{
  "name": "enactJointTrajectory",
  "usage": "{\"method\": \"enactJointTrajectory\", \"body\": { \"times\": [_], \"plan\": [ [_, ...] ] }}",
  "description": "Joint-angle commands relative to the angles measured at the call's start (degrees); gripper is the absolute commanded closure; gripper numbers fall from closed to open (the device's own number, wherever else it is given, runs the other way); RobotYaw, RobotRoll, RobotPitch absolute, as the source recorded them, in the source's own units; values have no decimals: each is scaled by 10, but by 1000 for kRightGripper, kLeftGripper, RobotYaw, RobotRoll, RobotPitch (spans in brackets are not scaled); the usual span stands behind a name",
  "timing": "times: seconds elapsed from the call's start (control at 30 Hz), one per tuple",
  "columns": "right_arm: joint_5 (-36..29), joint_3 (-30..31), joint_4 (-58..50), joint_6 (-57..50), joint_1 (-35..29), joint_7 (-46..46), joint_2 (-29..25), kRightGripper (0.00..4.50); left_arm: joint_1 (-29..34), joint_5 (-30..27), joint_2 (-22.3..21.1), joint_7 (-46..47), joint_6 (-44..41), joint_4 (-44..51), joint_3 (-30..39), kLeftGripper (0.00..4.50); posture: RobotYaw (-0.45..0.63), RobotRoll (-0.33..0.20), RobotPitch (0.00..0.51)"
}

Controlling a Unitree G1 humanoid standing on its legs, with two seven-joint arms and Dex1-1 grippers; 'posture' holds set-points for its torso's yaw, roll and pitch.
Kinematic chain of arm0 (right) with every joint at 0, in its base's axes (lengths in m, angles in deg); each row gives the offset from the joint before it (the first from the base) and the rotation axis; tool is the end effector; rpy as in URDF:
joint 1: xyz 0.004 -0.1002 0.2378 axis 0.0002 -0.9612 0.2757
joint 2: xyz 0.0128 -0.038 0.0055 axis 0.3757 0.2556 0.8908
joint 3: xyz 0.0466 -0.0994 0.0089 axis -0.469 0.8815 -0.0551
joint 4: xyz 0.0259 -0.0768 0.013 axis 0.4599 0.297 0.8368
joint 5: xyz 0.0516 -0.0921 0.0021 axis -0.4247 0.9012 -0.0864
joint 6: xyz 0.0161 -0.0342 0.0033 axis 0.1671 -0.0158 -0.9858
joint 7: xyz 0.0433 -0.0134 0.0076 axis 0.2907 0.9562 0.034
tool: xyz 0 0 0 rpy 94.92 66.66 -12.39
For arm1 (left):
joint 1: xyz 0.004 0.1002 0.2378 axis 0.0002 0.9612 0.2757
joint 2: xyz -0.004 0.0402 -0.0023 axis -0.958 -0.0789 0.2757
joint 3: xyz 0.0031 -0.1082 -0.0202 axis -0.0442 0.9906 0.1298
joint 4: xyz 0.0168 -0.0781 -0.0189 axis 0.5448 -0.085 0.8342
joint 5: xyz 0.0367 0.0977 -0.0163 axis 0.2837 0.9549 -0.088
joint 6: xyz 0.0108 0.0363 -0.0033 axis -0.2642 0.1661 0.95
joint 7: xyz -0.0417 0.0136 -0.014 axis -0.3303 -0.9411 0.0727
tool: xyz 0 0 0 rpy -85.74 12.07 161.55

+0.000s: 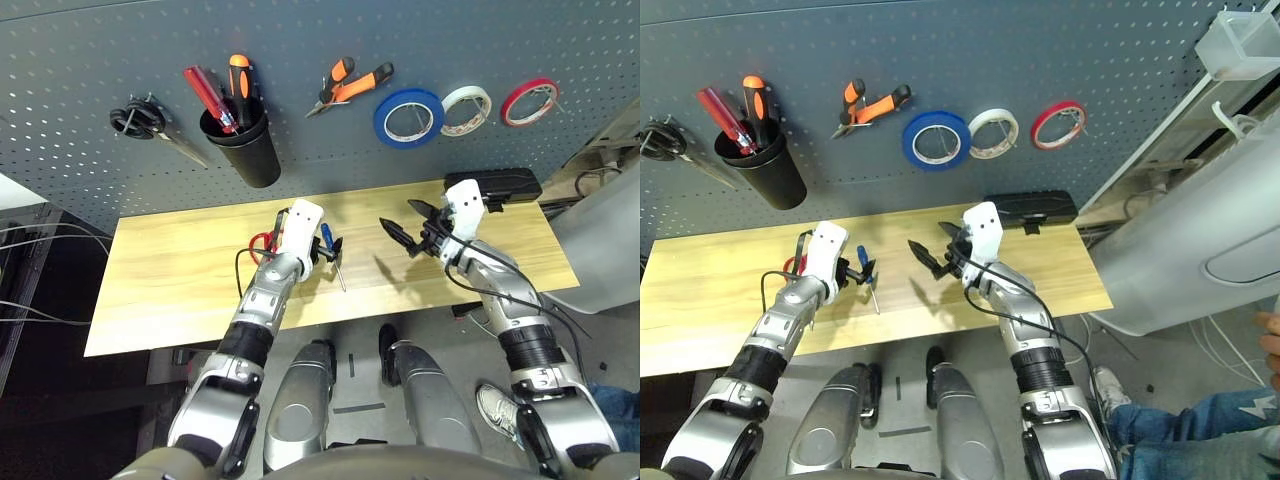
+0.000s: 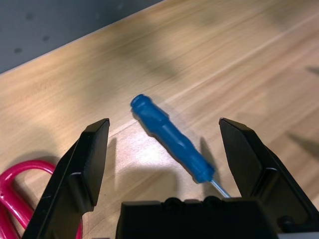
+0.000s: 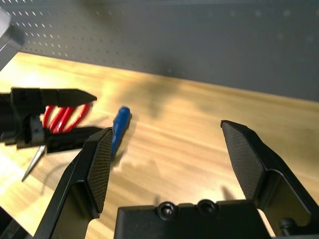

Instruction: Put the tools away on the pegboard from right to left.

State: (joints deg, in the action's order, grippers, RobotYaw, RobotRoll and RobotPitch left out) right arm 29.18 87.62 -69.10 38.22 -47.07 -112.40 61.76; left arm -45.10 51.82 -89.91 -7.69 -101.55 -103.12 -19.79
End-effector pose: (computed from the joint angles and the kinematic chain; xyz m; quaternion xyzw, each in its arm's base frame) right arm 0.2801 -0.1741 0.0598 -0.0114 0.0671 0.3489 0.9347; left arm 0.2965 0.1477 0.0281 0.0810 0.2058 -0.1566 0.9626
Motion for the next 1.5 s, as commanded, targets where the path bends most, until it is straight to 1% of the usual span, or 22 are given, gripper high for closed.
{"method": "enactJointTrajectory", "body": {
  "times": [0.03, 0.3, 0.4, 0.5, 0.63, 0.73, 0.77, 0.83, 1.0, 1.13, 1.23, 1.3, 1.37, 1.5],
  "plan": [
    [9, 7, 5, 1, -12, -2, 2, 41, -10, -8, 12, 8, -11, -57, 11, 0, 143, 0, 242],
    [11, 6, -3, 0, -11, 4, 11, 41, -38, -8, 35, 24, -22, -151, 14, 0, 123, 0, 248],
    [12, 6, -5, 2, -10, 5, 13, 0, -46, -6, 44, 31, -19, -166, 13, 645, 118, 0, 247],
    [13, 5, -6, 2, -8, 6, 15, 0, -51, -5, 49, 30, -17, -169, 10, 1579, 118, 0, 245],
    [14, 3, -3, 6, -5, 5, 15, 0, -54, -14, 54, 29, -10, -157, 19, 2948, 124, 0, 241],
    [10, 4, -5, 9, 0, -7, 12, 0, -42, -21, 53, 30, 7, -119, 24, 3969, 124, 0, 241],
    [8, 4, -8, 6, 3, -13, 9, 0, -32, -23, 52, 30, 17, -94, 26, 4065, 124, 0, 241],
    [5, 3, -9, 3, 6, -24, 4, 0, -13, -27, 49, 28, 34, -51, 30, 4065, 129, 0, 231],
    [2, 12, -12, -27, 12, -69, -21, 0, 57, -30, 31, 9, 73, 106, 25, 4065, 130, 0, 223],
    [2, 15, -12, -41, 16, -89, -31, 0, 93, -31, 18, 1, 92, 185, 21, 4065, 139, 0, 215],
    [2, 20, -16, -43, 20, -107, -37, 0, 131, -34, 3, -24, 150, 259, 12, 4065, 146, 0, 209],
    [2, 22, -18, -43, 23, -114, -39, 0, 146, -44, 2, -35, 168, 289, 11, 4065, 149, 0, 208],
    [2, 25, -22, -46, 26, -122, -40, 0, 163, -69, 2, -60, 183, 339, 8, 4065, 150, 0, 206],
    [-1, 25, -30, -44, 36, -131, -36, 0, 172, -76, -4, -72, 190, 392, 4, 4065, 154, 0, 205]
  ]
}}
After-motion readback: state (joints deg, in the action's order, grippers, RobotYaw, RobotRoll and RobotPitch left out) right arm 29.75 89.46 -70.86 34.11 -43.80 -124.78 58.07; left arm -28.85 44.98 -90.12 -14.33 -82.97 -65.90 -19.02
